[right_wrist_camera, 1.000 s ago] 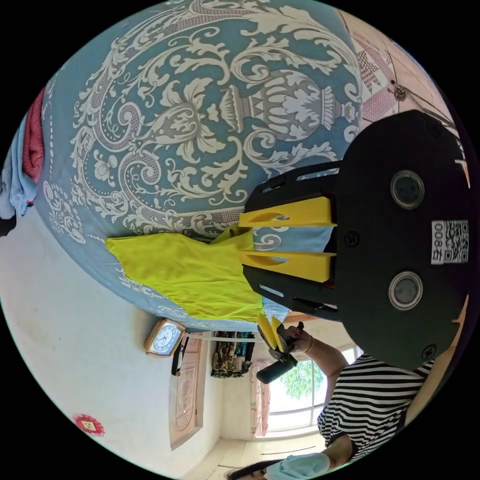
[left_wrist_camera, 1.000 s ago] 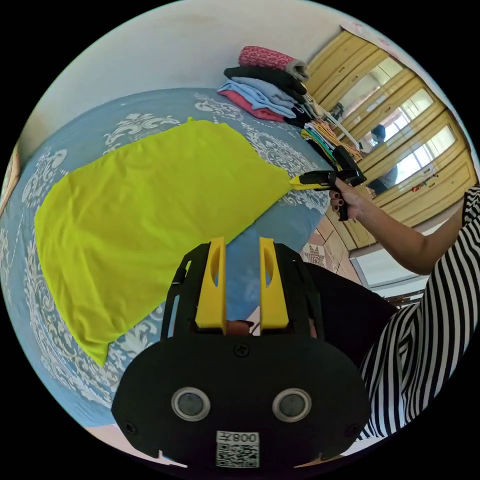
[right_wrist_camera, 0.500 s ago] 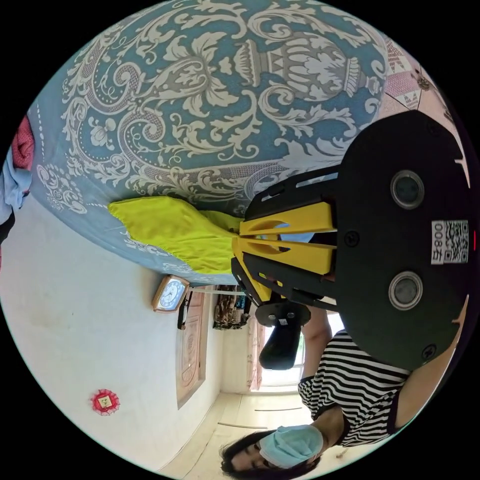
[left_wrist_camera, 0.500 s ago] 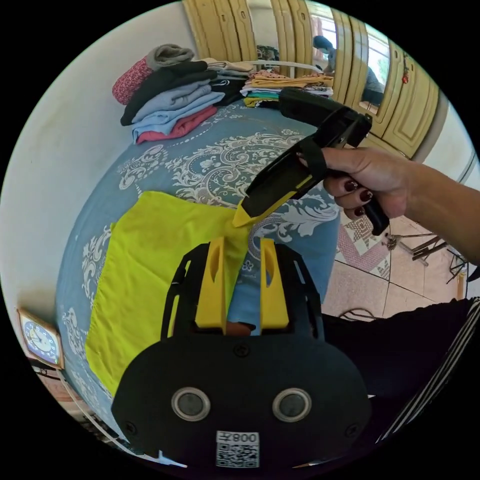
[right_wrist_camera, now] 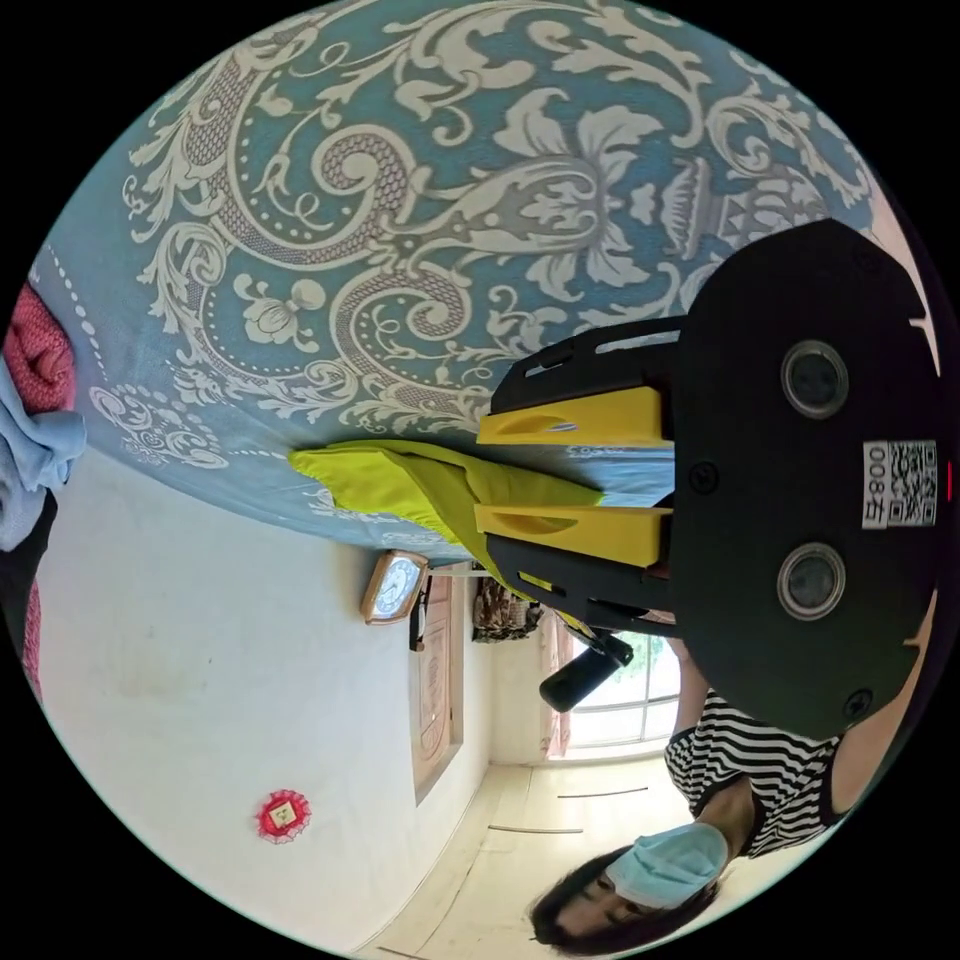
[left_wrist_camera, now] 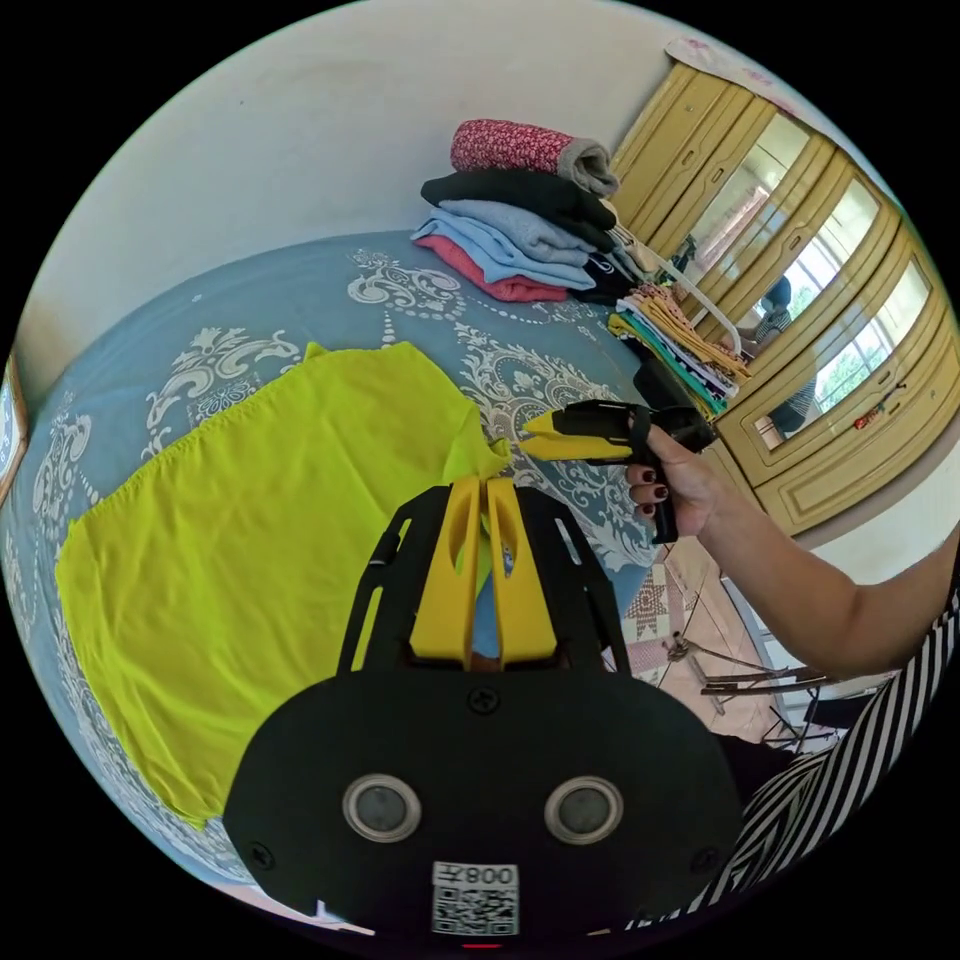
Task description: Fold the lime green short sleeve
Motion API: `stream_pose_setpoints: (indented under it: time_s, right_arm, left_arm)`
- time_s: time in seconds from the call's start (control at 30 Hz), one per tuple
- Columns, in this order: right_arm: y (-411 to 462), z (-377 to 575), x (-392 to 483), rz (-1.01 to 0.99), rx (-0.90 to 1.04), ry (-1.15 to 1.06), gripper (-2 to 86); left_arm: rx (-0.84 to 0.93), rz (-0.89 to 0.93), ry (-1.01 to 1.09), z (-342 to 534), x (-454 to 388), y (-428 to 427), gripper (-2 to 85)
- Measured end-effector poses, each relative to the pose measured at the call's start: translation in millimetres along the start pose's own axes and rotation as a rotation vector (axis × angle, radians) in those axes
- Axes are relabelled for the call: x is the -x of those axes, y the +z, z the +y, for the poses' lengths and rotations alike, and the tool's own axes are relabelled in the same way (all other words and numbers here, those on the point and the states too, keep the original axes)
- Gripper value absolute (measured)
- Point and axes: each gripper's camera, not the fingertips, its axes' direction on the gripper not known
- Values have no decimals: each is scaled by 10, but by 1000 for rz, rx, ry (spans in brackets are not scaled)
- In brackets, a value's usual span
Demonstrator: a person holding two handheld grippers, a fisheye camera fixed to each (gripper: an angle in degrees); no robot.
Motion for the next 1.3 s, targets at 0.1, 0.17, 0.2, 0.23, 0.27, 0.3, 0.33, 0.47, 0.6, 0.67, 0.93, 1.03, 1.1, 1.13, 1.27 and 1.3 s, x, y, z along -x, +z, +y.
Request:
stream_pose_setpoints:
  time_s: [0.1, 0.17, 0.2, 0.23, 0.27, 0.3, 0.33, 0.47, 0.6, 0.67, 0.93, 1.03, 1.1, 1.13, 1.27, 1.3]
  right_arm:
    - [36, -160, -33, -6, -2, 19, 93]
    - [76, -267, -62, -17, -4, 37, 94]
    - [86, -292, -63, -16, -4, 38, 94]
    - [107, -338, -65, -13, -3, 43, 94]
    - [130, -384, -66, -16, -3, 47, 95]
    - [141, -406, -66, -20, -3, 48, 95]
    - [166, -449, -66, -23, -2, 53, 94]
    - [253, -582, -44, -22, 2, 59, 91]
    - [313, -662, 10, -22, -6, 58, 91]
    - [357, -708, 31, -39, -8, 64, 92]
    - [559, -831, 175, -10, 22, 66, 86]
    - [685, -894, 285, 33, 51, 52, 87]
    - [759, -930, 347, 50, 66, 50, 87]
    - [800, -947, 389, 59, 69, 47, 88]
    - [914, -989, 494, 83, 66, 50, 88]
    - [931, -993, 505, 82, 65, 51, 88]
  left_arm:
    - [0, 4, -1, 25, 3, 57, 11]
    - [-4, 13, 3, 46, -15, 101, 10]
    - [-4, 14, 5, 52, -19, 113, 10]
    - [-4, 13, 5, 64, -24, 137, 10]
    - [-5, 15, 7, 77, -25, 160, 10]
    - [-4, 18, 8, 83, -24, 172, 10]
    - [-2, 24, 7, 95, -19, 195, 9]
    - [-3, 40, 1, 130, 17, 250, 9]
    - [-7, 49, 2, 156, 54, 280, 10]
    - [-8, 56, -1, 174, 87, 294, 9]
    - [-22, 77, -2, 250, 207, 278, 9]
    - [-24, 86, 2, 284, 260, 255, 9]
    - [-25, 92, 4, 306, 294, 236, 9]
    - [-26, 93, 8, 320, 317, 217, 9]
    - [-33, 108, 15, 375, 416, 145, 8]
    - [-33, 110, 16, 383, 431, 137, 8]
